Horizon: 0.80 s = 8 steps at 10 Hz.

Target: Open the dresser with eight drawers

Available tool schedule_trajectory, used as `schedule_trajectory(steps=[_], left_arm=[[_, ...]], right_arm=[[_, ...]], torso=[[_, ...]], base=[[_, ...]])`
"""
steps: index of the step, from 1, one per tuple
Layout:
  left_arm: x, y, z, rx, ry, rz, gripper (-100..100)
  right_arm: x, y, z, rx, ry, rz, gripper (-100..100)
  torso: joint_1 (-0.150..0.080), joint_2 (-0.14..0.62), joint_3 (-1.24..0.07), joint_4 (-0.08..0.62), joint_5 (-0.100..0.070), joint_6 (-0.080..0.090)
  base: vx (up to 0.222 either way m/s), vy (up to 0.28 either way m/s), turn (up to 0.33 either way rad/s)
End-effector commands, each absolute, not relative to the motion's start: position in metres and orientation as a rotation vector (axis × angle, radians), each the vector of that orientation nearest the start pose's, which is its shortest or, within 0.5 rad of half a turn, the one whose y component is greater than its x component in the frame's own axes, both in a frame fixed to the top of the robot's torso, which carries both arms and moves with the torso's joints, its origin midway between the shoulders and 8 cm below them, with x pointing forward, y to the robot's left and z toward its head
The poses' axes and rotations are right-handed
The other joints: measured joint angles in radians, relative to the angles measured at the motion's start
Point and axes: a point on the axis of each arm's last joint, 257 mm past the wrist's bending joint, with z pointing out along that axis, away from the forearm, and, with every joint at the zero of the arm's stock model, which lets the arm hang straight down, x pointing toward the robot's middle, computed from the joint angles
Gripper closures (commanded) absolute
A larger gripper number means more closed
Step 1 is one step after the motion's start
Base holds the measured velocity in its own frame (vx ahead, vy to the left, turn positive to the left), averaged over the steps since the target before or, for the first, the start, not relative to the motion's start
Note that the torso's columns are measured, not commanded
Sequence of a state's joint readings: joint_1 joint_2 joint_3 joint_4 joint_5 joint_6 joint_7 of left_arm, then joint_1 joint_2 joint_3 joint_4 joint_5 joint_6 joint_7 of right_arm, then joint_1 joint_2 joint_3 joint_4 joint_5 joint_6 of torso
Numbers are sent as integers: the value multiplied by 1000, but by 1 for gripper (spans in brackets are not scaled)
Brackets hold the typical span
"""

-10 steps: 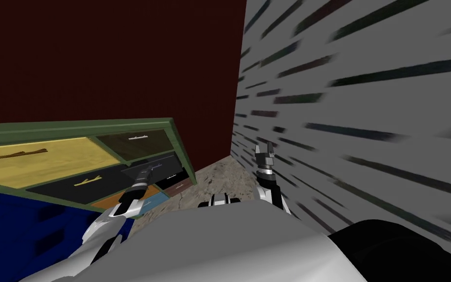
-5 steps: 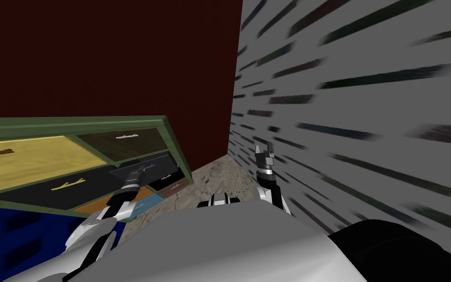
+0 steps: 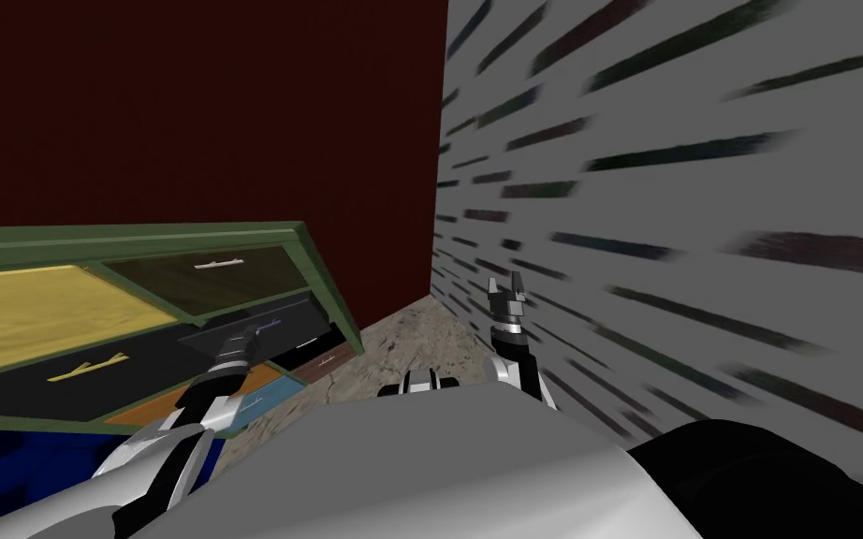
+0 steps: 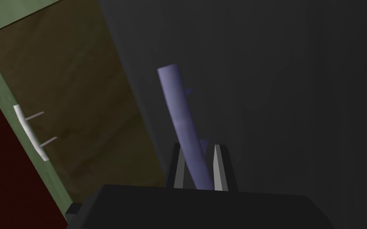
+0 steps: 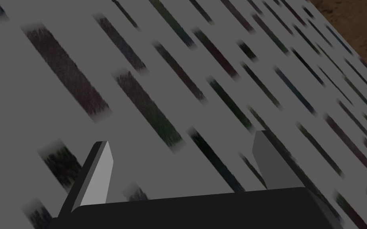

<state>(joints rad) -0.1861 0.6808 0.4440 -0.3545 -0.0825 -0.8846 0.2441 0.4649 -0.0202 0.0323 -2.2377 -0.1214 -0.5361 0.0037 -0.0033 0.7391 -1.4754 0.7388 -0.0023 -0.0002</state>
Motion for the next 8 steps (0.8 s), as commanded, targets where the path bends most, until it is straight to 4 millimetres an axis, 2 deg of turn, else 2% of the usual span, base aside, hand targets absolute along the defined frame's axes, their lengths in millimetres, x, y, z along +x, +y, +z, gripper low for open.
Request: schedule_trajectory(steps=[1, 2, 3, 4, 6, 7, 8], left_arm=[[400, 682, -252, -1106, 996, -652, 100], [413, 676, -252, -1119, 960, -648, 100], [413, 676, -252, -1108, 971, -631, 100], [426, 669, -252, -1131, 925, -647, 100], [426, 669, -252, -1106, 949, -609, 100], [439, 661, -251, -1129, 908, -622, 100], [439, 661, -251, -1116, 922, -601, 100]], right_arm=[[349, -279, 23, 705, 536, 1423, 0], [349, -279, 23, 705, 536, 1423, 0], [349, -279, 23, 705, 536, 1423, 0], [349, -279, 23, 705, 536, 1423, 0], [349, -279, 23, 705, 536, 1423, 0], [349, -279, 23, 705, 536, 1423, 0], [349, -279, 23, 705, 536, 1423, 0]], torso=[[2, 0, -1, 1, -1, 0], [3, -1, -1, 0, 0, 0], [4, 3, 2, 1, 1, 4], [3, 3, 2, 1, 1, 1], [2, 0, 0, 0, 1, -1], [2, -3, -2, -1, -1, -5], [4, 0, -1, 0, 0, -2]], base=[[-2, -9, 3], [-109, 59, -80], [-132, 76, -106], [-190, 62, -135], [-119, 45, -59], [-116, 67, -72], [-122, 64, -81]])
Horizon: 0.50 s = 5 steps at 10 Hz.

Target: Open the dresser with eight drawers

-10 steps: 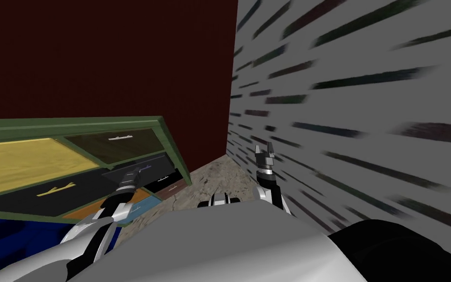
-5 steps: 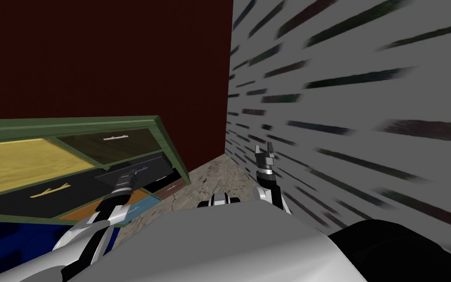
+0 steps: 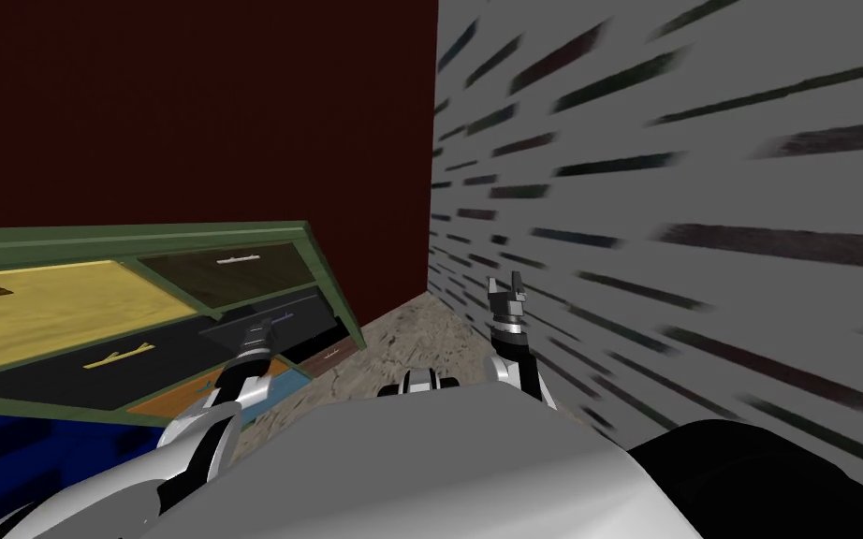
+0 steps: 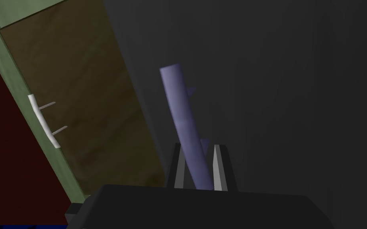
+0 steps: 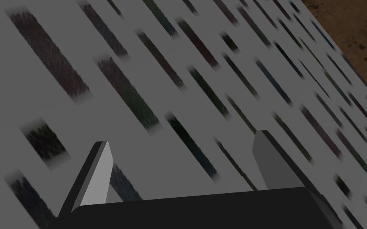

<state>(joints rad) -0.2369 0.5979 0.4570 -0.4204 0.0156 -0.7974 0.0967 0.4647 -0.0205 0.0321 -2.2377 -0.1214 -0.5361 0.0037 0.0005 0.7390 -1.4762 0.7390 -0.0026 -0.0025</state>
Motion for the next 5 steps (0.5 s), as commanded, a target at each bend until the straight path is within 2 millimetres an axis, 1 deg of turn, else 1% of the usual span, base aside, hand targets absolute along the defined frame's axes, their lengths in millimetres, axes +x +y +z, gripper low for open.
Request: schedule_trajectory(steps=[1, 2, 3, 4, 5], left_arm=[[439, 661, -251, -1109, 928, -590, 100], [452, 653, -250, -1133, 892, -603, 100], [451, 653, -252, -1123, 907, -579, 100], [452, 653, -250, -1114, 911, -572, 100], [465, 644, -250, -1138, 879, -584, 100]], right_arm=[[349, -279, 23, 705, 536, 1423, 0], [349, -279, 23, 705, 536, 1423, 0], [349, -279, 23, 705, 536, 1423, 0], [349, -279, 23, 705, 536, 1423, 0], [349, -279, 23, 705, 536, 1423, 0]], torso=[[0, 2, 1, 0, 1, -1], [-2, 0, 1, 0, 0, -3], [-1, 3, 2, 0, 1, 1], [0, 3, 3, 0, 1, -1], [-1, 0, 1, 0, 0, -3]], base=[[-55, 23, -28], [-125, 51, -83], [-141, 58, -82], [-67, 22, -32], [-116, 42, -81]])
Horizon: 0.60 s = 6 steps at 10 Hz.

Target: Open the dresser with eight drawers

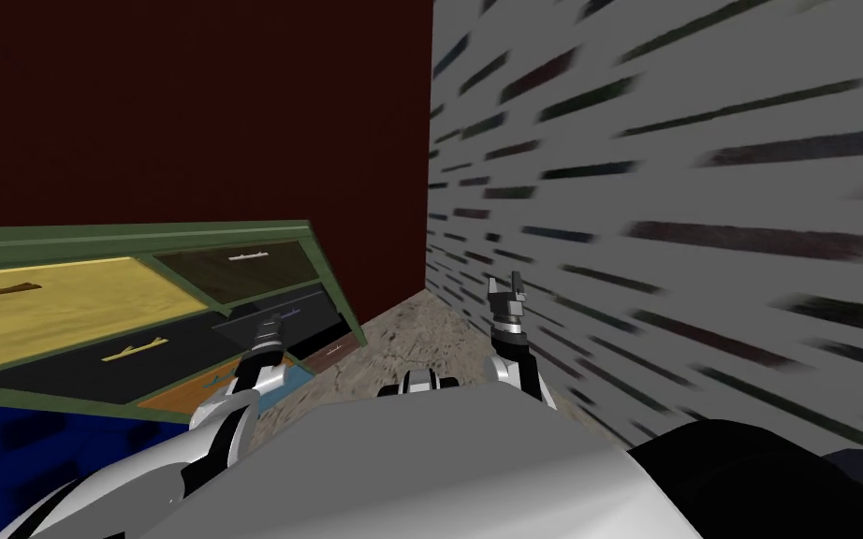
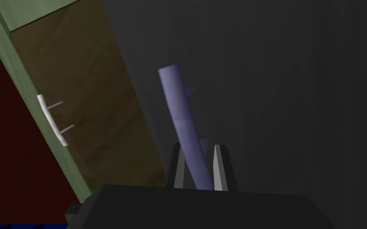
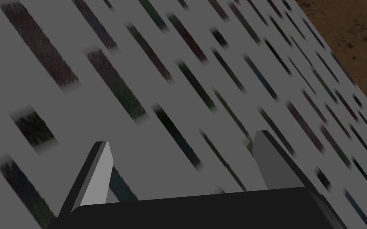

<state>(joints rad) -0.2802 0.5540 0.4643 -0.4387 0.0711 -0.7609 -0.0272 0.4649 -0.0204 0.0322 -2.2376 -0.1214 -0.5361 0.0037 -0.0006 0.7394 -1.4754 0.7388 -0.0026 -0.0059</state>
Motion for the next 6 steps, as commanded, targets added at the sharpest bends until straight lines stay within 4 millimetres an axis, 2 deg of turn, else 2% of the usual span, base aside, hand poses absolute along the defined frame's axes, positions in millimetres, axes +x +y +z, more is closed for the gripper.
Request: schedule_trajectory(steps=[1, 2, 3, 5, 6], left_arm=[[465, 644, -250, -1125, 892, -562, 100], [465, 644, -250, -1121, 897, -555, 100], [478, 634, -250, -1147, 868, -569, 100], [478, 634, -250, -1130, 886, -540, 100], [491, 623, -249, -1158, 860, -556, 100]], right_arm=[[349, -279, 23, 705, 536, 1423, 0], [349, -279, 23, 705, 536, 1423, 0], [349, -279, 23, 705, 536, 1423, 0], [349, -279, 23, 705, 536, 1423, 0], [349, -279, 23, 705, 536, 1423, 0]], torso=[[0, 2, 1, 1, 0, 4], [0, 2, 1, 1, 1, 3], [0, 0, 0, 0, 0, 0], [1, 3, 2, 1, 1, 3], [0, 0, 0, 0, 0, -1]], base=[[-134, 50, -78], [-69, 29, -22], [-129, 40, -87], [-105, 41, -52], [-130, 73, -84]])
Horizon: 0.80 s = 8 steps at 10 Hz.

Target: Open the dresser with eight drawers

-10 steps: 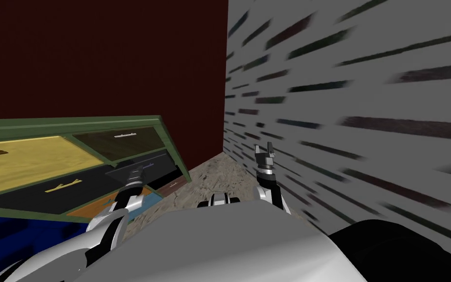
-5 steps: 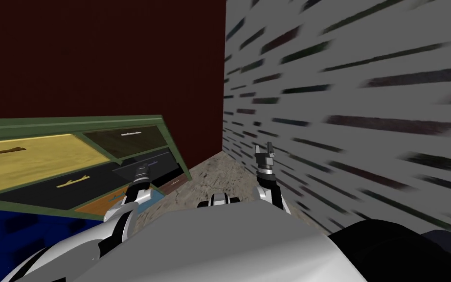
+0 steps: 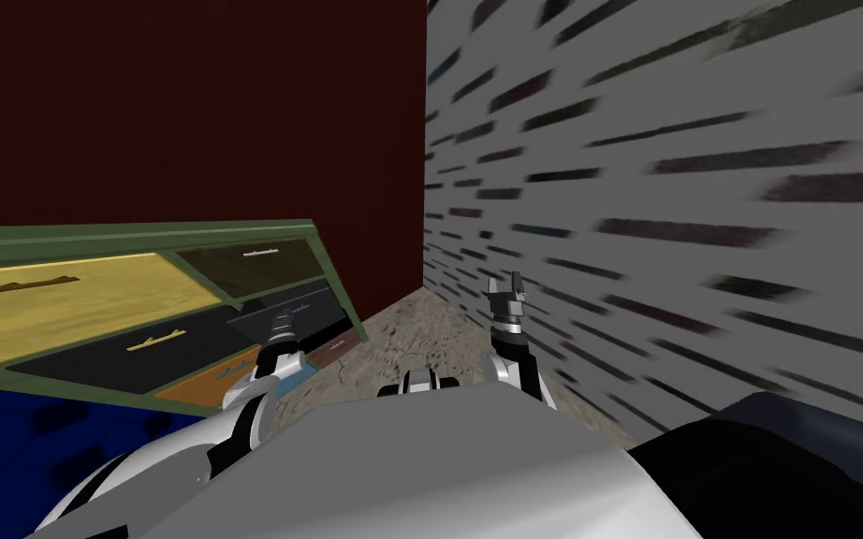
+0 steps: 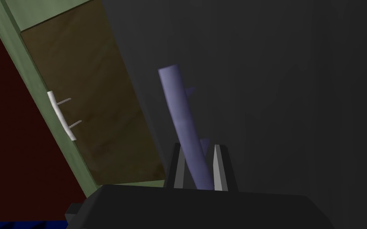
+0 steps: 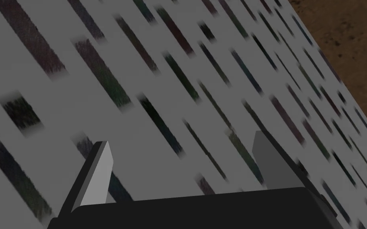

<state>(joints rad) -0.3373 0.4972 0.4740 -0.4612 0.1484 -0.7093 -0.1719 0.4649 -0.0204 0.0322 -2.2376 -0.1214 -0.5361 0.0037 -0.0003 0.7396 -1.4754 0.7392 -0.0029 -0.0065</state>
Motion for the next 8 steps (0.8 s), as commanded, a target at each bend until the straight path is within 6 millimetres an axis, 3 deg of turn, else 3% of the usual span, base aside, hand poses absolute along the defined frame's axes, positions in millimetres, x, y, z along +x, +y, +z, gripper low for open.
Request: schedule_trajectory(steps=[1, 3, 8], left_arm=[[491, 630, -240, -1140, 878, -575, -100], [491, 630, -240, -1140, 878, -575, -100], [510, 646, -207, -1122, 907, -614, -100]], right_arm=[[349, -279, 23, 705, 536, 1423, 0], [349, -279, 23, 705, 536, 1423, 0], [349, -279, 23, 705, 536, 1423, 0]], torso=[[1, 3, 2, 1, 0, 4], [-6, -6, -3, -2, 1, 6], [1, 0, 0, 0, 3, 7]], base=[[-56, 3, 73], [29, -63, 52], [28, -76, 85]])
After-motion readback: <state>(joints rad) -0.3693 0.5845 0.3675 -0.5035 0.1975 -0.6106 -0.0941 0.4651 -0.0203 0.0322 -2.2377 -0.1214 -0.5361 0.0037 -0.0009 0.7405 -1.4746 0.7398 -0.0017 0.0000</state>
